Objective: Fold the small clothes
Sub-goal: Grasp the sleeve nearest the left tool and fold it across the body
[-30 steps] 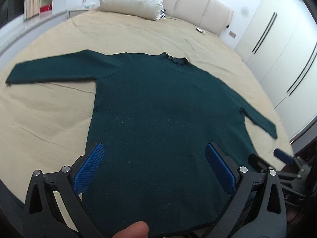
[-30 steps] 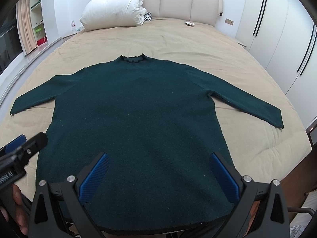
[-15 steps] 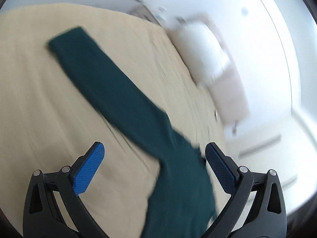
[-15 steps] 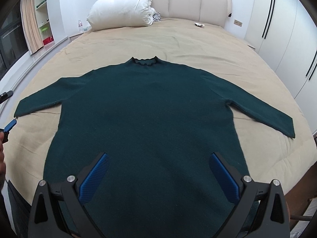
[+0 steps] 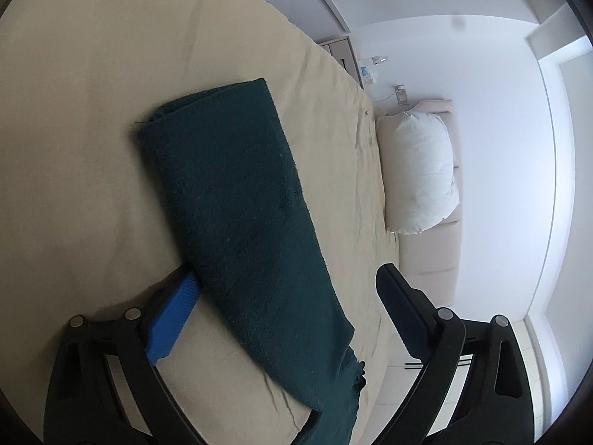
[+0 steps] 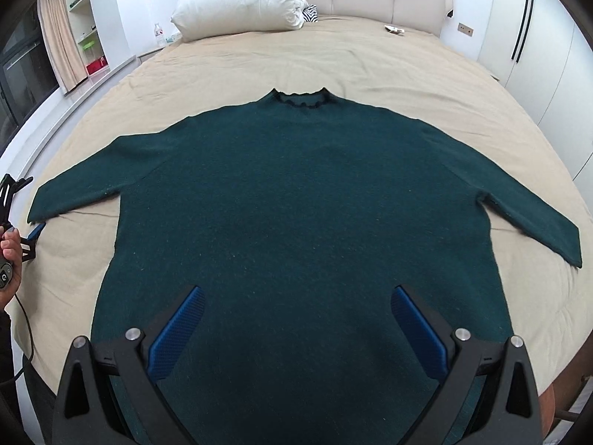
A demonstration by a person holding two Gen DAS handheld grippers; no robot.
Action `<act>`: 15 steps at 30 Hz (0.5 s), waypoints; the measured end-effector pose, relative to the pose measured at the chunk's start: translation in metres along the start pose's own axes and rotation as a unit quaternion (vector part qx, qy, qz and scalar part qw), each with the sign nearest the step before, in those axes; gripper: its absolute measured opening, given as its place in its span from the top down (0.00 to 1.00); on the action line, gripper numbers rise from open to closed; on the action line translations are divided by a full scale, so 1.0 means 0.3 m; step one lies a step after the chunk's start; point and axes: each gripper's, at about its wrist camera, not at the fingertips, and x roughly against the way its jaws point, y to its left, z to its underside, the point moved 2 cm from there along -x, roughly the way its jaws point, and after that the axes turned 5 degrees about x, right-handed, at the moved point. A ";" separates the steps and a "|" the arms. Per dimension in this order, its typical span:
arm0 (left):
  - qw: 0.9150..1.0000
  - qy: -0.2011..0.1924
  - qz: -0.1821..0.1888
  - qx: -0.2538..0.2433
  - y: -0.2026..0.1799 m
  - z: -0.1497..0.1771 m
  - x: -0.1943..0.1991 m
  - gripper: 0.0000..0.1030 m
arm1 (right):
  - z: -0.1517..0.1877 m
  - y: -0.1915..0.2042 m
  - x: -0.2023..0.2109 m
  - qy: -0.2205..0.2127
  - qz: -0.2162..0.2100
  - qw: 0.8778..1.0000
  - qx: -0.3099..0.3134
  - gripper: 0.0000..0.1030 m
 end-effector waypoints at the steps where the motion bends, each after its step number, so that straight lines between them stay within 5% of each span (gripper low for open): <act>1: 1.000 -0.002 -0.002 -0.002 -0.006 0.001 -0.019 0.08 | -0.001 0.000 -0.007 0.001 -0.004 1.000 -0.003 0.00; 3: 1.000 -0.008 -0.007 -0.006 0.002 0.001 -0.036 0.17 | -0.005 -0.003 -0.019 0.002 -0.007 1.000 -0.005 0.00; 5: 1.000 -0.009 -0.018 -0.010 -0.004 -0.020 -0.061 0.35 | -0.005 -0.012 -0.026 0.000 -0.007 1.000 -0.008 0.00; 7: 0.999 -0.007 -0.034 -0.015 -0.014 -0.038 -0.099 0.66 | -0.002 -0.030 -0.033 -0.001 -0.009 1.000 -0.017 0.00; 9: 0.998 -0.013 -0.058 -0.029 -0.025 -0.045 -0.121 0.72 | 0.000 -0.053 -0.046 0.001 -0.014 0.999 -0.029 0.00; 10: 0.996 -0.017 -0.066 -0.049 -0.049 -0.039 -0.132 0.84 | 0.001 -0.072 -0.054 0.003 -0.020 0.999 -0.038 0.02; 12: 0.991 -0.012 -0.083 -0.107 -0.131 0.008 -0.162 0.91 | 0.005 -0.102 -0.065 0.004 -0.027 0.998 -0.053 0.04; 15: 0.971 -0.002 -0.093 -0.222 -0.320 0.152 -0.233 0.94 | 0.010 -0.162 -0.084 0.005 -0.035 0.996 -0.079 0.05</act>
